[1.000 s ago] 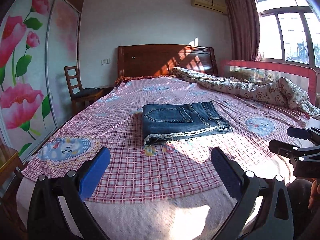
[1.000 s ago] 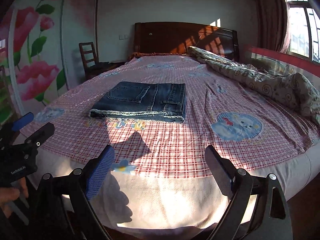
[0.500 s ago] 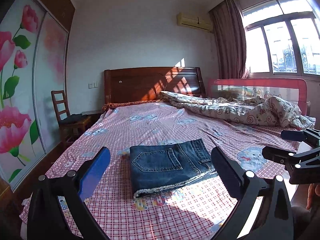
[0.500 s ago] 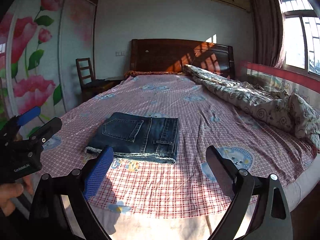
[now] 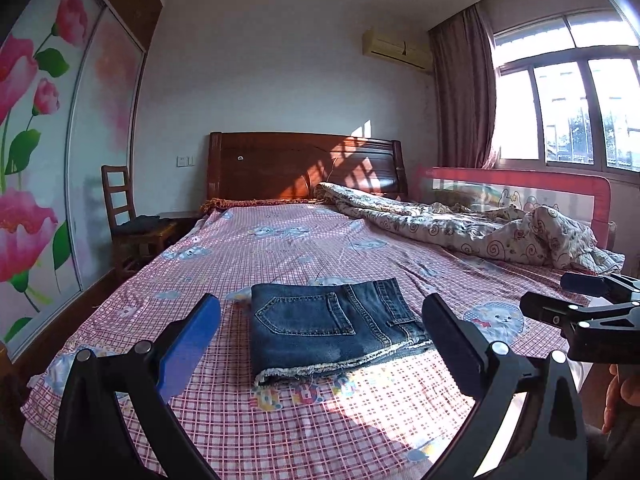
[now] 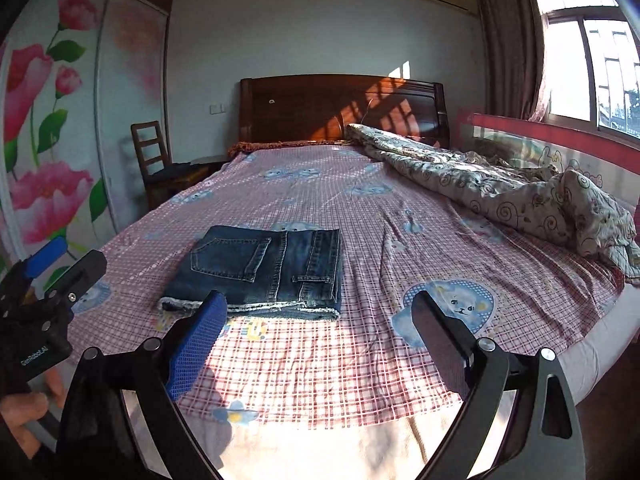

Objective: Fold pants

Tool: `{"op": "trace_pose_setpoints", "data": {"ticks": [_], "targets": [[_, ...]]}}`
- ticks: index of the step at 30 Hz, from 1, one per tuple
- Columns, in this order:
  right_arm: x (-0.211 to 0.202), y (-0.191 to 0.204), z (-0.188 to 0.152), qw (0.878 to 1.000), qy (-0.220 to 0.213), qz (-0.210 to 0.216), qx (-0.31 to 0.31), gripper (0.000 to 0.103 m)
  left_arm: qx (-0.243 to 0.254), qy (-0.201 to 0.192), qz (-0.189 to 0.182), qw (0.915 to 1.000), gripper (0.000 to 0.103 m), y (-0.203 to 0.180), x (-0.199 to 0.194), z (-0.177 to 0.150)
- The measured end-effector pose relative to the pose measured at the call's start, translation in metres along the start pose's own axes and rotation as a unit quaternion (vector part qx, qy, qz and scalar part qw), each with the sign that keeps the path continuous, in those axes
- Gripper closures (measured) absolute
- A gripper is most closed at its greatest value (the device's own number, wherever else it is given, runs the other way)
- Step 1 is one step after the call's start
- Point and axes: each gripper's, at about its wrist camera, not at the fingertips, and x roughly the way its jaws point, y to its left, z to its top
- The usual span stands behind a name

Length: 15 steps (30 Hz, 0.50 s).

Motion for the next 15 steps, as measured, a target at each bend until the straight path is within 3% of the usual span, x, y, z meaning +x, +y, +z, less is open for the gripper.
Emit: {"op": "trace_pose_setpoints", "data": {"ticks": [15], "targets": [[-0.008, -0.013, 0.005, 0.999, -0.003, -0.019, 0.035, 0.010, 0.017, -0.006, -0.023, 0.9996, 0.002, -0.013, 0.006, 0.007]]}}
